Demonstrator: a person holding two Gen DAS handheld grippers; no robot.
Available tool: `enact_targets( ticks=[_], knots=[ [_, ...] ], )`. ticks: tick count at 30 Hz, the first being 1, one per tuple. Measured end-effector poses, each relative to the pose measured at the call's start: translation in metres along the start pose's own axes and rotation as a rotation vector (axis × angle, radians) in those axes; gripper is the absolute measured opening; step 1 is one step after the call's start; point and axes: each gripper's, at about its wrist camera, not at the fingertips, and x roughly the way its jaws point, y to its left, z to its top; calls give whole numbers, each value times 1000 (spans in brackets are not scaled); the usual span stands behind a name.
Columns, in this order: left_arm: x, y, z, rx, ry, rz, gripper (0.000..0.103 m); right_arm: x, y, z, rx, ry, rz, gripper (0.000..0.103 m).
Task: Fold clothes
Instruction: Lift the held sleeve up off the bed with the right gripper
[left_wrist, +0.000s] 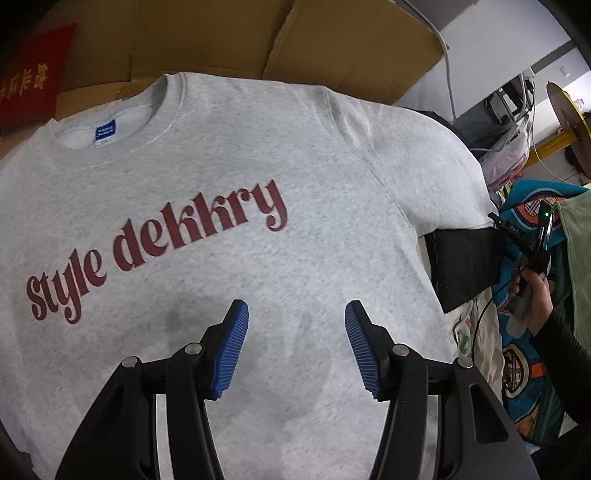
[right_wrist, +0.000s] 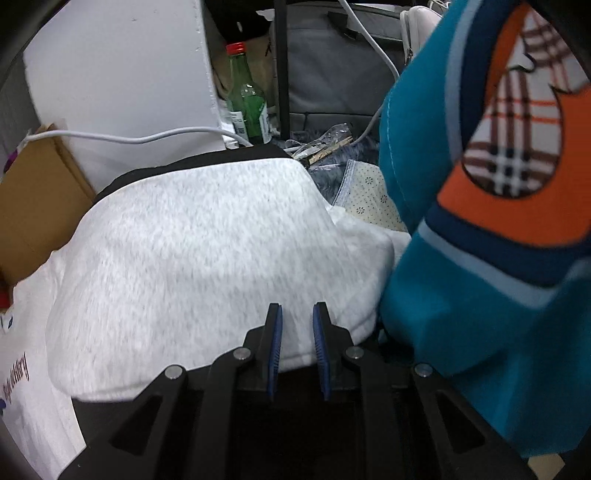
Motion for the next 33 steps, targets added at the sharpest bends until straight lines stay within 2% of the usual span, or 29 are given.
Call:
enact_targets(
  ticks=[7,11,12,14,16,25,29,33],
  knots=[
    [-4,-15,-4,27,10,14,55,-19,-12,-21,19,5,53,15],
    [-8,-17,-8,24,15,28,55,-30,-16,-26,57,15,137,18],
    [-9,-17,-8,26,17,33,55,-33,-17,-29,70,19,163,21],
    [-11,-18,-8,30,20,41,55,-36,-18,-34,114,32,227,44],
    [-13,-20,-8,35,22,47,55,-37,-18,-38,149,37,274,49],
    [-5,-22,-12,43,53,60,55,-15,-26,-31,312,64,390,51],
    [-1,-25,-13,52,63,58,55,-4,-27,-30,330,77,418,53],
    [0,-24,-12,50,66,58,55,3,-26,-29,339,71,410,53]
  ],
)
